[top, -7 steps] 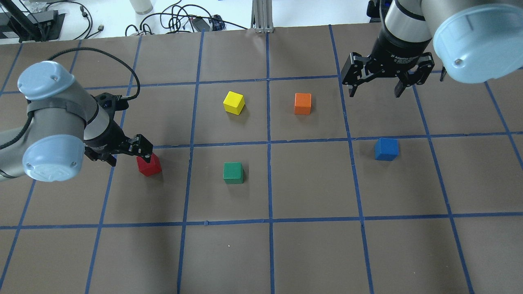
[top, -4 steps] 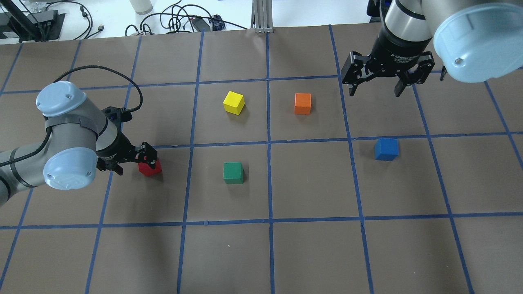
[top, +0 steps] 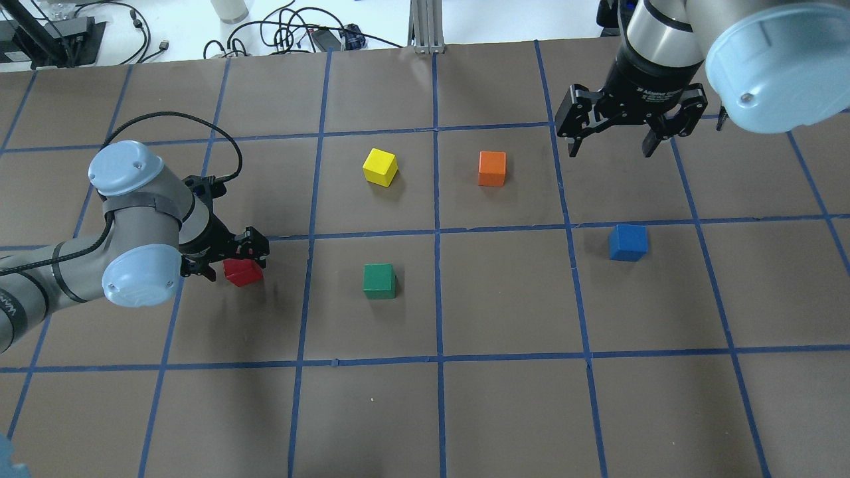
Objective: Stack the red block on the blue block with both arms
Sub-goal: 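Lower the left gripper onto the red cube and close on it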
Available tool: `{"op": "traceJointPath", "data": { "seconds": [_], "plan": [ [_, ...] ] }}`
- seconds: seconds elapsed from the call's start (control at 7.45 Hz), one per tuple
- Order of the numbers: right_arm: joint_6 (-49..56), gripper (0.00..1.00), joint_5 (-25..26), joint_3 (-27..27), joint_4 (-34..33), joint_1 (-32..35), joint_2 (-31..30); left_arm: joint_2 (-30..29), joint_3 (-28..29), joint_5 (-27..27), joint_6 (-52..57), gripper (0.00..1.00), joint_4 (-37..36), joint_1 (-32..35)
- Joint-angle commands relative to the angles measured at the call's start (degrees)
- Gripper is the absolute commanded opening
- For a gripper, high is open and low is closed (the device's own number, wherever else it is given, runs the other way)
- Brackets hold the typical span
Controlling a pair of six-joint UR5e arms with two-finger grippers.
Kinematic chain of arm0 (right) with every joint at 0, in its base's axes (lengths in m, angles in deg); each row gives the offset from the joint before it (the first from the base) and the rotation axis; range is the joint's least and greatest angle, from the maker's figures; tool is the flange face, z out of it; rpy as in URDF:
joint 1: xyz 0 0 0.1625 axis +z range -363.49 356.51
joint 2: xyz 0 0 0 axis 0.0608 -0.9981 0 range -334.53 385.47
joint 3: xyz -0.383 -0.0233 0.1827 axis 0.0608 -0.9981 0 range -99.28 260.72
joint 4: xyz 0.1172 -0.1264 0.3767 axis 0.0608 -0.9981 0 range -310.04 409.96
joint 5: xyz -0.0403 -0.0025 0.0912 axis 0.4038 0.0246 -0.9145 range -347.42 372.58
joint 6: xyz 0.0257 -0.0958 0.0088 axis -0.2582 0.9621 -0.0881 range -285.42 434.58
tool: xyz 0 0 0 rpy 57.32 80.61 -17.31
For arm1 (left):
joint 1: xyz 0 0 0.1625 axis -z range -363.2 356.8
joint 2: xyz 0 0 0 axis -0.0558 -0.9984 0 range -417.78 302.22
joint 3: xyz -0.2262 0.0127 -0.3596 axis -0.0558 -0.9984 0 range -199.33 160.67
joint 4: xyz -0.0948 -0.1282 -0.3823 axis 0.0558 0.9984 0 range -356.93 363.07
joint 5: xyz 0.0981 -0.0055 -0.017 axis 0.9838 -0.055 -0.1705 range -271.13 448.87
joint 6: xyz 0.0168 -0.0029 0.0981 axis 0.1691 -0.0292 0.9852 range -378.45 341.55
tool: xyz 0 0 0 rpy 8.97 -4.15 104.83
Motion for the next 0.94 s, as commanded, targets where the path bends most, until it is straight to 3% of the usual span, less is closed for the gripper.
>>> {"op": "traceJointPath", "data": {
  "seconds": [0.0, 0.13, 0.27, 0.4, 0.54, 0.81],
  "plan": [
    [0.1, 1.00, 0.1, 0.3, 0.1, -0.1, 0.0, -1.2, 0.0, 0.1, -1.2, 0.65, -2.9, 0.8],
    [0.2, 1.00, 0.1, 0.2, 0.1, -0.1, 0.0, -1.2, 0.4, 0.2, -0.9, 0.33, -2.9, 0.8],
    [0.2, 1.00, 0.1, 0.3, 0.2, -0.1, 0.0, -1.2, 1.0, 0.3, 1.2, 0.15, -2.9, 0.8],
    [0.2, 1.00, 0.1, 0.2, 0.3, -0.1, 0.0, -1.1, 2.2, 0.7, 3.8, 0.08, -2.1, 1.5],
    [0.3, 1.00, 1.0, -0.3, 0.2, -0.2, 0.0, -0.7, 4.8, 3.3, 4.2, 0.09, 0.2, 3.3],
    [0.5, 1.00, 1.2, -0.1, 0.1, -0.3, 0.0, -1.3, 19.0, 3.3, 4.6, 0.08, 16.1, 12.1]
  ]
}}
